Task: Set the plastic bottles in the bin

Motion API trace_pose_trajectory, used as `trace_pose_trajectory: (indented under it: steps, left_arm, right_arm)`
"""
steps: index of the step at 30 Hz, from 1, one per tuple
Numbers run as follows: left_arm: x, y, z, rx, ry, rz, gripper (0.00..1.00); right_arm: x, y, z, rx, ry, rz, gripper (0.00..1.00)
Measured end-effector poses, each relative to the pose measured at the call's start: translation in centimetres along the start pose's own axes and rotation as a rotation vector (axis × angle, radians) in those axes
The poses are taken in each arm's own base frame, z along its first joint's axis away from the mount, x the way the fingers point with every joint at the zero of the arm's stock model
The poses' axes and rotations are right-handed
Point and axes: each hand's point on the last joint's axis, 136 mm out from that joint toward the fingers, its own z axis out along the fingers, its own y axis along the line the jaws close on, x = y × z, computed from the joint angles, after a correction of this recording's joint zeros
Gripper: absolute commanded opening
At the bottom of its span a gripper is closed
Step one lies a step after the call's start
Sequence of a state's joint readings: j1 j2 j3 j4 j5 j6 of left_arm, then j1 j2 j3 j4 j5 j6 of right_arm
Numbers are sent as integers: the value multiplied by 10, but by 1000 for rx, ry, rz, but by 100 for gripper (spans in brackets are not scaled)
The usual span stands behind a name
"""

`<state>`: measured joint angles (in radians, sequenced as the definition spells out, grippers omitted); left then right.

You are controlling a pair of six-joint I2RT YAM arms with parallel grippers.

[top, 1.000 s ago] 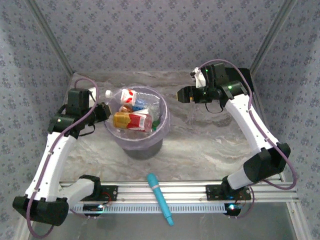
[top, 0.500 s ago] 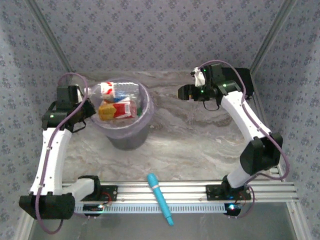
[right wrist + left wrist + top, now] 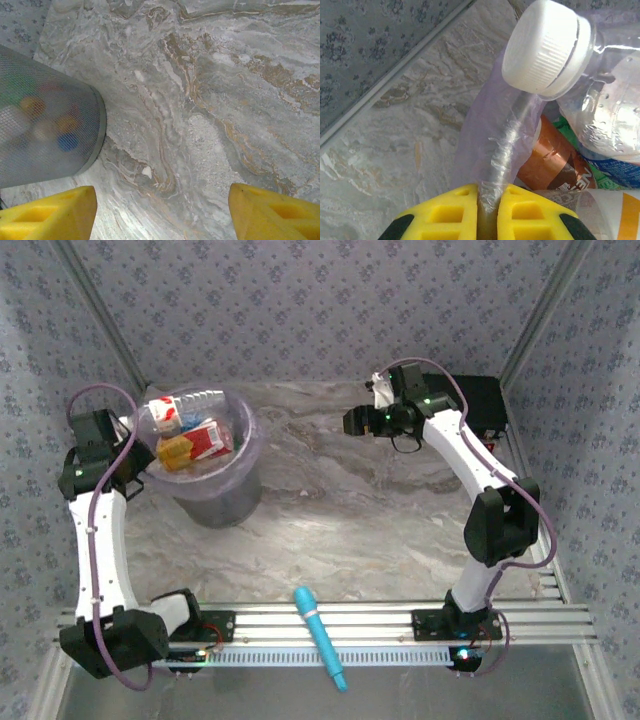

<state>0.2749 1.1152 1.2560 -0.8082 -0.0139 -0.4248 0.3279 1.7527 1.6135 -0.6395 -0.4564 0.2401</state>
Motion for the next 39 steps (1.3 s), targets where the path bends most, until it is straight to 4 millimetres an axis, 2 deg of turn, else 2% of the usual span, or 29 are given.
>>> trace_pose_trajectory:
  steps: [4, 7, 11, 13, 17, 22, 25, 28, 29, 32, 35, 36, 39]
  left_arm:
    - [-15, -6, 16, 33, -32, -32, 2]
    - [-26, -19, 30, 73, -58, -50, 2]
    - [-30, -50, 43, 120, -64, -16, 2]
    - [-29, -74, 50, 156, -57, 12, 2]
    - [-16, -127, 58, 244, -31, 71, 2]
    - [11, -192, 58, 363, 22, 151, 2]
    - [27, -223, 54, 424, 53, 190, 2]
    - [41, -247, 50, 479, 84, 221, 4]
    - [44, -253, 49, 492, 90, 228, 9]
    - [53, -262, 44, 525, 112, 258, 45]
    - [61, -262, 40, 529, 141, 293, 90]
    - [61, -262, 38, 529, 144, 307, 99]
    - [51, -265, 25, 547, 116, 349, 100]
  right_arm:
    - [0, -1, 2, 1, 3, 2, 72]
    - [0, -2, 2, 4, 3, 2, 72]
    - [0, -9, -1, 21, 6, 17, 72]
    - [-1, -18, -7, 40, 0, 35, 72]
    - [-9, -38, -31, 82, -44, 71, 72]
    - [-14, -56, -69, 138, -107, 108, 72]
    - [-11, -63, -80, 160, -118, 123, 72]
    - [-9, -66, -82, 176, -118, 131, 72]
    - [-9, -67, -82, 178, -118, 132, 72]
    - [-8, -68, -83, 185, -114, 134, 74]
    - [-8, -69, -87, 204, -121, 130, 87]
    - [-8, -70, -88, 212, -125, 130, 99]
    - [-6, -77, -94, 265, -135, 124, 100]
